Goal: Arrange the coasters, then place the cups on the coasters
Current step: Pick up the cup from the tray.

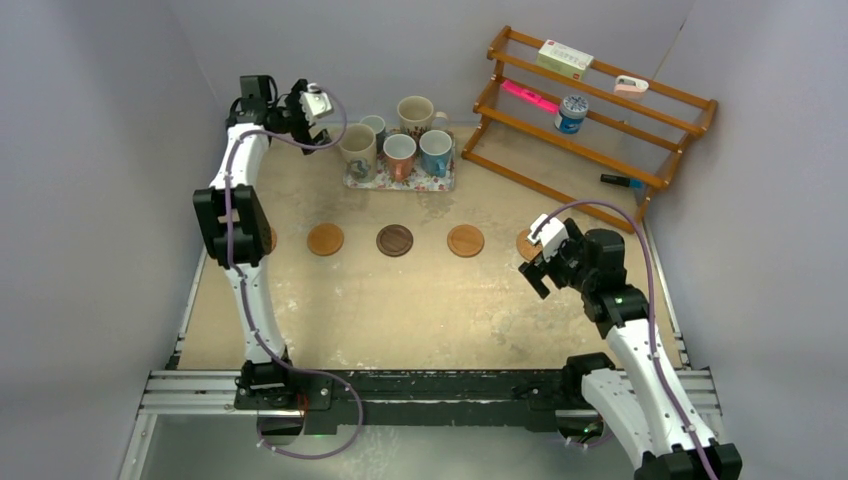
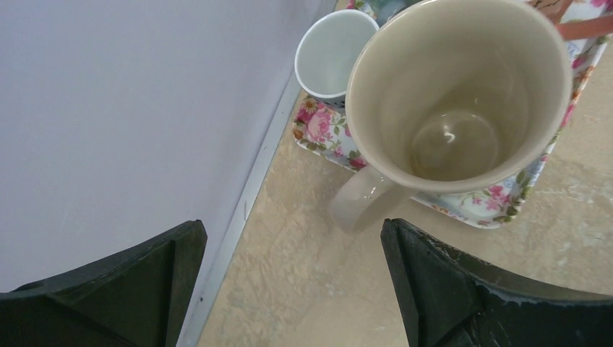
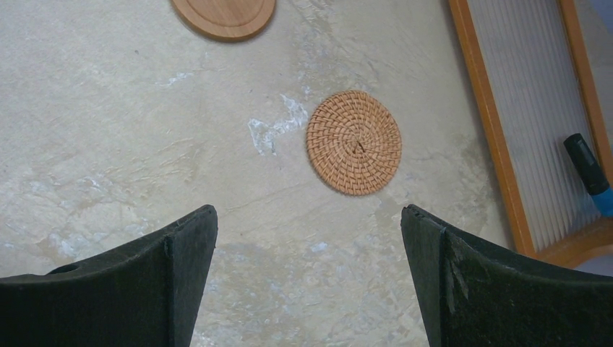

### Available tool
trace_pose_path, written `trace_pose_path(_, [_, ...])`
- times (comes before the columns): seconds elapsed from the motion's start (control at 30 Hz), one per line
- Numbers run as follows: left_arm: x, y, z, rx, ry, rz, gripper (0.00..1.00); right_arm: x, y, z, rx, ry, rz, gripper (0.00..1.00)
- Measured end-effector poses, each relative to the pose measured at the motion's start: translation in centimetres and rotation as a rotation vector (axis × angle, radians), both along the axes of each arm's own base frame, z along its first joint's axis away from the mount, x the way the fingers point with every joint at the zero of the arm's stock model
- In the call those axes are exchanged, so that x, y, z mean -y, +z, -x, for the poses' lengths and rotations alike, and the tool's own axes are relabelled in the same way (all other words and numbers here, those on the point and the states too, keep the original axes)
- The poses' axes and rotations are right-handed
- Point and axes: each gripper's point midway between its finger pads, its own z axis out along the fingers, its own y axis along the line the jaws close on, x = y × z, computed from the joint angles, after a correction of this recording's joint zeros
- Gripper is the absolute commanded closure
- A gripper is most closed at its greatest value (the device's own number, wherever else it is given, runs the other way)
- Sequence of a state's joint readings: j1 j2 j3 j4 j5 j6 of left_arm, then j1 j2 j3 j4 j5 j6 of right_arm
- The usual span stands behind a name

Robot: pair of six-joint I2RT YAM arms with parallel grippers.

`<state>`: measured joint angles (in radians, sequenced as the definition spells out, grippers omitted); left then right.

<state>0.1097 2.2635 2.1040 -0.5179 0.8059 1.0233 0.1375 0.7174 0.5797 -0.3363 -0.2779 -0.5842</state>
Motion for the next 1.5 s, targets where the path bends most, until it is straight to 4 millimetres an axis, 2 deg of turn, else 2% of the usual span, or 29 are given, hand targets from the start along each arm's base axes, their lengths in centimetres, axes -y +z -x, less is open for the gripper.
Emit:
trace_pose_path(0.2, [0.3,-2.7,-1.2,0.002,-0.056,-0.012,0.01,0.2,-0.5,0.0,-0.001,-0.002,0.01,0.01])
trace_pose_path(0.33, [0.7,-4.1,-1.5,-0.014,-0.081,0.007,0.06,0.2,-0.4,0.2,0.013,0.0,0.012,0.01])
trace_pose_path(0.6, [2.0,-4.0,-0.9,-0.017,-0.16,0.062,0.09,0.2,0.2,0.2,0.043,0.005,0.016,0.01])
trace_pose_path(0.73, [2.3,-4.1,-0.1,-0.02,-0.201,0.048,0.1,0.3,0.1,0.3,0.044,0.007,0.018,0.01])
trace_pose_path(0.93, [2.5,-6.9,2.4,-0.101,-0.237,0.033,0.11,0.3,0.3,0.3,0.055,0.009,0.02,0.01])
trace_pose_path(1.03, [2.5,-7.3,3.2,-0.124,-0.252,0.027,0.13,0.3,0.5,0.4,0.063,0.009,0.02,0.01])
trace_pose_path(1.5, [3.0,-5.3,7.6,-0.172,-0.27,0.027,0.18,0.3,0.9,0.5,0.082,0.014,0.022,0.01])
